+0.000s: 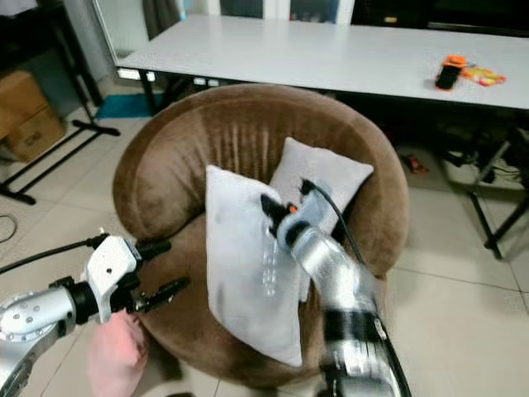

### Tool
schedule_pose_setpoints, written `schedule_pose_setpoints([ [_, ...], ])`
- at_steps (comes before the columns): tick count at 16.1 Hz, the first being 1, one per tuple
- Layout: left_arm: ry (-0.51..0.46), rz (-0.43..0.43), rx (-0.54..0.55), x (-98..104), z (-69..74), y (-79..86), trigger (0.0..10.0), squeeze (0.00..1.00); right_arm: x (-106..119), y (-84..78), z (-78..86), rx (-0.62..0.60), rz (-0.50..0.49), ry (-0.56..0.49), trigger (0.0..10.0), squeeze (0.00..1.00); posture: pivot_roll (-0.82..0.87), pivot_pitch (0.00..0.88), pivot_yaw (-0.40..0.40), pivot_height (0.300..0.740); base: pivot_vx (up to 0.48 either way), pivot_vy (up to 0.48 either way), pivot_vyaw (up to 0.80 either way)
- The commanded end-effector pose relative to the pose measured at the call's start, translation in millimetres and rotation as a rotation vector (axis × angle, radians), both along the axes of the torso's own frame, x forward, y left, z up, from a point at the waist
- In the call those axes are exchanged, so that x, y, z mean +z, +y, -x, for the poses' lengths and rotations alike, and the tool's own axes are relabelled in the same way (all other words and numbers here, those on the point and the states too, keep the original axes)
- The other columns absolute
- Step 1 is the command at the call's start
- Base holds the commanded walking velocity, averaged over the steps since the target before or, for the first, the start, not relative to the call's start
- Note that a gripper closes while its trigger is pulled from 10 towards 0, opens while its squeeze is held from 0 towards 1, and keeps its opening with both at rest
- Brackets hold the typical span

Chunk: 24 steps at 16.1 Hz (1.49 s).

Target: Move the pillow to the sofa from floor

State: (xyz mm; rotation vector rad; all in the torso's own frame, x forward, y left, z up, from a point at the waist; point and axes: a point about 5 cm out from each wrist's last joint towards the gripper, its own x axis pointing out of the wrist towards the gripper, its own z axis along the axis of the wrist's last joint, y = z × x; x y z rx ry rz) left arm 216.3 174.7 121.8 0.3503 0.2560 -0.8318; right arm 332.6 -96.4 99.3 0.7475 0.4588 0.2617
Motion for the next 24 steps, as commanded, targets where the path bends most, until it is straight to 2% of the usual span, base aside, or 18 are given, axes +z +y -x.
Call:
schedule_pose_setpoints([
  [1, 0.004, -0.012, -0.008, 2.1, 0.2, 1.2, 10.0, 0.0, -10.9, -3.9, -4.9, -0.047, 0.032, 0.015, 10.0, 0.0, 0.04, 0.0, 0.036, 0.74, 0.0, 0.0, 0.0],
  [2, 0.005, -0.014, -0.007, 2.5, 0.4, 1.9, 10.0, 0.0, -11.6, -7.2, -12.0, -0.078, 0.017, 0.012, 10.0, 0.77, 0.04, 0.0, 0.034, 0.74, 0.0, 0.0, 0.0],
  [3, 0.005, -0.015, -0.006, 2.6, 0.7, 2.3, 10.0, 0.0, -11.2, -10.5, -15.3, -0.103, 0.031, 0.011, 10.0, 0.98, 0.05, 0.0, 0.029, 0.74, 0.0, 0.0, 0.0],
  [4, 0.009, -0.015, -0.002, 3.1, 2.8, 3.8, 10.0, 0.0, -2.9, -24.9, -27.3, -0.184, 0.128, -0.032, 10.0, 1.0, 0.06, 0.0, 0.021, 0.74, 0.0, 0.0, 0.0],
  [8, 0.037, -0.004, -0.014, 2.0, 4.9, 3.5, 10.0, 0.0, 9.7, -45.6, -40.0, -0.257, 0.198, -0.123, 10.0, 1.0, 0.06, 0.0, 0.024, 0.74, 0.0, 0.0, 0.0],
  [9, 0.036, 0.004, -0.009, 2.6, 2.8, 3.0, 10.0, 0.0, 17.7, -54.9, -42.8, -0.276, 0.224, -0.183, 10.0, 1.0, 0.05, 0.0, 0.03, 0.74, 0.0, 0.0, 0.0],
  [10, 0.025, 0.012, 0.008, 3.2, 0.4, 2.7, 10.0, 0.0, 21.3, -58.5, -43.5, -0.29, 0.188, -0.2, 10.0, 1.0, 0.05, 0.0, 0.031, 0.74, 0.0, 0.0, 0.0],
  [11, -0.001, 0.032, 0.066, 4.3, -5.8, 2.6, 10.0, 0.0, 25.8, -65.5, -43.3, -0.303, 0.231, -0.24, 10.0, 1.0, 0.04, 0.0, 0.033, 0.74, 0.0, 0.0, 0.0],
  [12, -0.047, 0.054, 0.143, 4.1, -14.1, 1.0, 10.0, 0.0, 26.5, -72.1, -40.0, -0.287, 0.276, -0.288, 10.0, 0.0, 0.04, 0.0, 0.036, 0.74, 0.0, 0.0, 0.0],
  [13, -0.091, 0.047, 0.177, 1.2, -19.2, -2.1, 10.0, 0.0, 22.8, -78.1, -33.3, -0.269, 0.316, -0.318, 10.0, 0.0, 0.04, 0.0, 0.037, 0.74, 0.0, 0.0, 0.0],
  [14, -0.145, 0.05, 0.221, -0.2, -21.2, -6.8, 10.0, 0.0, 19.7, -84.4, -16.0, -0.256, 0.355, -0.355, 10.0, 0.0, 0.03, 0.0, 0.035, 0.74, 0.0, 0.0, 0.0],
  [15, -0.148, 0.055, 0.233, -0.2, -21.2, -7.3, 10.0, 0.0, 19.6, -84.9, -11.8, -0.25, 0.36, -0.362, 10.0, 0.0, 0.03, 0.0, 0.035, 0.74, 0.0, 0.0, 0.0],
  [16, -0.17, 0.079, 0.292, 0.2, -19.2, -7.2, 10.0, 0.0, 20.7, -84.2, 13.7, -0.209, 0.412, -0.404, 10.0, 0.0, 0.02, 0.0, 0.029, 0.74, 0.0, 0.0, 0.0],
  [17, -0.18, 0.088, 0.321, 0.8, -17.6, -6.7, 10.0, 0.0, 21.5, -81.4, 28.8, -0.187, 0.437, -0.421, 10.0, 0.0, 0.02, 0.0, 0.025, 0.74, 0.0, 0.0, 0.0],
  [18, -0.182, 0.091, 0.335, 0.9, -17.0, -6.3, 10.0, 0.0, 22.0, -79.5, 35.8, -0.176, 0.447, -0.43, 10.0, 0.0, 0.02, 0.0, 0.025, 0.74, 0.0, 0.0, 0.0],
  [20, -0.205, 0.109, 0.408, -0.5, -9.2, -5.5, 10.0, 0.0, 18.7, -70.3, 78.6, -0.139, 0.523, -0.439, 10.0, 0.0, 0.01, 0.0, 0.018, 0.74, 0.0, 0.133, 0.0],
  [22, -0.209, 0.117, 0.439, -3.1, -6.6, -4.3, 10.0, 0.0, 6.7, -68.7, 98.9, -0.106, 0.537, -0.371, 10.0, 0.0, 0.0, 0.0, 0.009, 0.74, 0.0, 0.36, 0.0],
  [24, -0.207, 0.115, 0.436, -4.6, -5.9, -5.6, 10.0, 0.0, 1.9, -67.6, 106.1, -0.08, 0.551, -0.346, 10.0, 0.0, 0.01, 0.0, 0.006, 0.74, 0.0, 0.368, 0.8],
])
